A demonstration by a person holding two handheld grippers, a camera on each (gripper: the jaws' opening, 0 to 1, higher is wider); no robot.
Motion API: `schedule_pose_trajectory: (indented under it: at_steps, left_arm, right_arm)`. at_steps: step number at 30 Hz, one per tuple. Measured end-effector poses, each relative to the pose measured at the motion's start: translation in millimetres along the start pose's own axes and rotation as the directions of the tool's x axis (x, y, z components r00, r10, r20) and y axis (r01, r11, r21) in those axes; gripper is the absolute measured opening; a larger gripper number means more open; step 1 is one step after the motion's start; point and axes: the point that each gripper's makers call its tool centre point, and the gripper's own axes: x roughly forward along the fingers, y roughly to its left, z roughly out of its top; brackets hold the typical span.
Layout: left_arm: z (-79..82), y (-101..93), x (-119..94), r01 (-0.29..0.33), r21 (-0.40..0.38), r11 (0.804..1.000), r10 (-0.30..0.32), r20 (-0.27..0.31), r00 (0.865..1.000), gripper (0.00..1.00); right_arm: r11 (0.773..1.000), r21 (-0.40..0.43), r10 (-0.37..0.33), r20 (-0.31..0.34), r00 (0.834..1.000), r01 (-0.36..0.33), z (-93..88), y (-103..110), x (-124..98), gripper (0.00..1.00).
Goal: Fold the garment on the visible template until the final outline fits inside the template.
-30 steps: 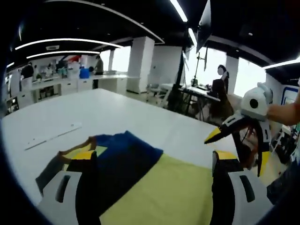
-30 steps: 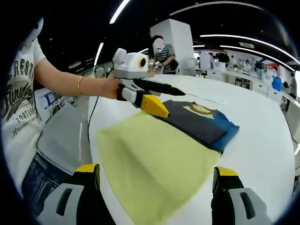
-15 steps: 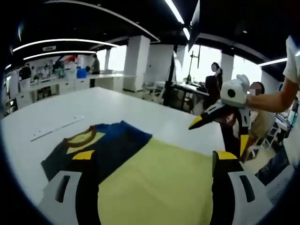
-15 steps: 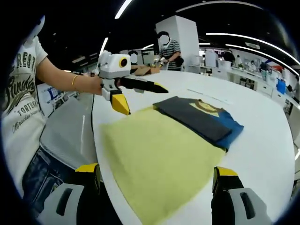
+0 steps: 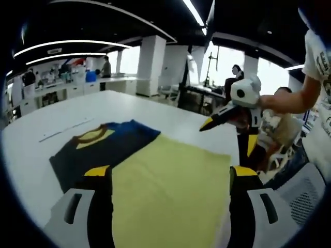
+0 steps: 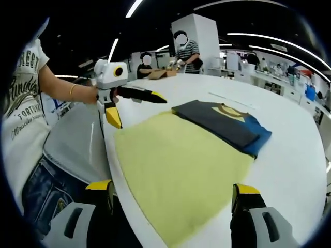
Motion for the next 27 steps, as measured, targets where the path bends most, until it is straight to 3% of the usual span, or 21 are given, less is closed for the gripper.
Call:
schedule_pose_trajectory:
  at_steps: [12,18,27]
  left_arm:
    - [-48.3,-8.5,-32.0,-0.024,0.026,0.999,0.027,-0.101,0.995,0.79]
    - [-63.8,-12.3,-43.8,-0.033,0.025,0.999,0.036,-0.142,0.989,0.75]
    - [-88.7,-16.9,-59.2,-0.023,0.065,0.998,0.039,-0.249,0.968,0.61]
  right_arm:
    - [1.0,-0.002,0.0,-0.029,1.0,0.0,-12.0,6.9,5.9,0.86]
    - [1.0,-0.021,-0.005,-0.069,0.998,0.004,-24.1,8.8,7.9,0.79]
    - [0.998,-0.06,-0.013,-0.136,0.991,0.005,-42.7,9.0,5.7,0.67]
